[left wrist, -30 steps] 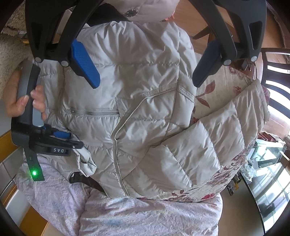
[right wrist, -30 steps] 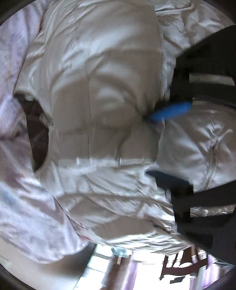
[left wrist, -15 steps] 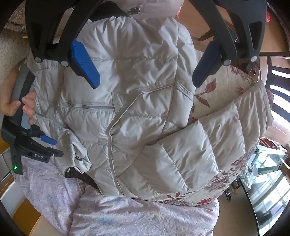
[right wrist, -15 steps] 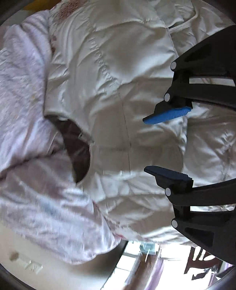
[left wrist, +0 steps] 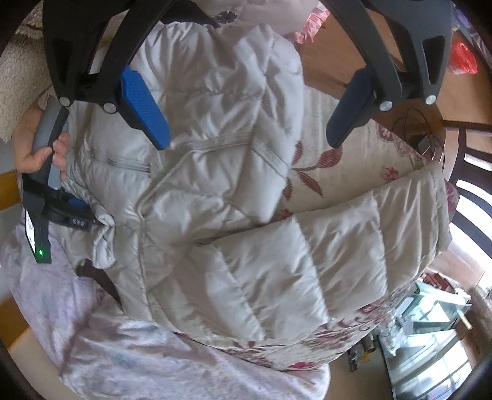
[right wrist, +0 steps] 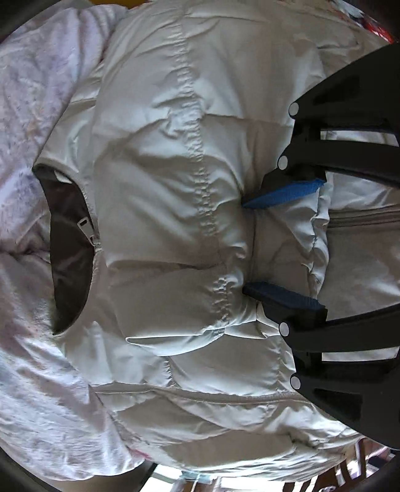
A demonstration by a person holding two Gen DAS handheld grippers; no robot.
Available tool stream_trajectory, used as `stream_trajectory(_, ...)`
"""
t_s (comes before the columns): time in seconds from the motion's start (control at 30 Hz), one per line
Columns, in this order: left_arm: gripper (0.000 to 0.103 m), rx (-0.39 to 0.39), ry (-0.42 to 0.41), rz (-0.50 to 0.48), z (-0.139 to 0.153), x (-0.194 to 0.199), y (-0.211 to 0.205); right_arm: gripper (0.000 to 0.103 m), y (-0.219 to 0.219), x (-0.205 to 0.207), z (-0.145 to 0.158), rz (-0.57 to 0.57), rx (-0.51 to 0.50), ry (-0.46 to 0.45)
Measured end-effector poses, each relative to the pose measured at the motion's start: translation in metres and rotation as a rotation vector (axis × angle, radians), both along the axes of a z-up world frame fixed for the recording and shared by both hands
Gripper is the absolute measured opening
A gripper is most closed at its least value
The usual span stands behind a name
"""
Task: Fold large clothes
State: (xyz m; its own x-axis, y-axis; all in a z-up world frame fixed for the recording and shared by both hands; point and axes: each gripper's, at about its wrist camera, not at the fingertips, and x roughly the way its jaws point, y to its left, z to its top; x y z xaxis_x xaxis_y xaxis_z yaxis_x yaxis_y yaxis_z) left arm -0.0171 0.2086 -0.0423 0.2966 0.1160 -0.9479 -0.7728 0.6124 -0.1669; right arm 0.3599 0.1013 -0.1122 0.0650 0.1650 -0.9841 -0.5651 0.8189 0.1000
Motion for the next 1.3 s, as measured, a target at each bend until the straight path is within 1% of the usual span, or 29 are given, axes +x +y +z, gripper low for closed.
stream_trajectory(0.07,0.101,-0.017,-0.004,0.024,-0.003,-0.004,0.007,0.053,0.003,0.001,-0.001,0.017,-0.005,-0.004)
stream_trajectory(0.17,0.101,-0.071,-0.03,0.09,-0.009,-0.013,0.022,0.054,0.005,0.002,-0.001,0.029,0.004,0.002)
stream_trajectory(0.23,0.101,-0.115,-0.064,0.162,-0.014,-0.023,0.036,0.054,0.004,0.005,0.0,0.034,0.012,0.005)
stream_trajectory(0.33,0.101,-0.192,-0.117,0.311,-0.025,-0.047,0.061,0.054,0.007,0.005,0.0,0.037,0.021,0.006)
stream_trajectory(0.37,0.101,-0.204,-0.126,0.344,-0.027,-0.051,0.066,0.054,0.005,0.005,0.0,0.035,0.023,0.007)
stream_trajectory(0.4,0.101,-0.223,-0.141,0.411,-0.031,-0.063,0.075,0.054,0.006,0.005,-0.001,0.034,0.024,0.008)
stream_trajectory(0.43,0.101,-0.238,-0.15,0.454,-0.035,-0.07,0.082,0.054,0.006,0.005,-0.001,0.032,0.026,0.009)
stream_trajectory(0.57,0.101,-0.265,-0.166,0.573,-0.048,-0.092,0.104,0.054,0.001,0.004,0.001,0.027,0.025,0.008)
stream_trajectory(0.63,0.1,-0.292,-0.18,0.631,-0.056,-0.102,0.112,0.054,0.001,0.004,0.002,0.026,0.024,0.008)
stream_trajectory(0.73,0.094,-0.351,-0.242,0.718,-0.066,-0.117,0.123,0.054,0.0,0.005,0.002,0.029,0.026,0.008)
stream_trajectory(0.9,0.083,-0.384,-0.281,0.79,-0.075,-0.128,0.133,0.054,0.0,0.004,0.002,0.027,0.029,0.005)
stream_trajectory(1.0,0.071,-0.4,-0.309,0.835,-0.081,-0.133,0.139,0.054,0.0,0.003,0.002,0.024,0.033,0.002)
stream_trajectory(1.03,0.065,-0.407,-0.324,0.849,-0.083,-0.135,0.14,0.054,0.0,0.003,0.002,0.023,0.034,0.001)
stream_trajectory(1.1,0.06,-0.415,-0.351,0.877,-0.086,-0.138,0.144,0.054,0.0,0.004,0.002,0.023,0.037,-0.001)
stream_trajectory(1.13,0.056,-0.415,-0.366,0.892,-0.088,-0.14,0.145,0.054,0.0,0.004,0.002,0.023,0.039,-0.002)
stream_trajectory(1.17,0.051,-0.416,-0.393,0.915,-0.09,-0.144,0.145,0.054,-0.001,0.003,0.002,0.021,0.04,-0.003)
stream_trajectory(1.2,0.05,-0.419,-0.413,0.933,-0.092,-0.148,0.143,0.054,-0.001,0.003,0.002,0.021,0.042,-0.003)
stream_trajectory(1.23,0.047,-0.42,-0.451,0.961,-0.094,-0.153,0.141,0.054,-0.001,0.003,0.001,0.02,0.043,-0.004)
stream_trajectory(1.27,0.041,-0.425,-0.48,0.984,-0.097,-0.157,0.14,0.054,-0.001,0.002,0.001,0.02,0.046,-0.005)
stream_trajectory(1.3,0.039,-0.429,-0.501,1.001,-0.099,-0.163,0.138,0.054,-0.001,0.002,0.002,0.02,0.048,-0.007)
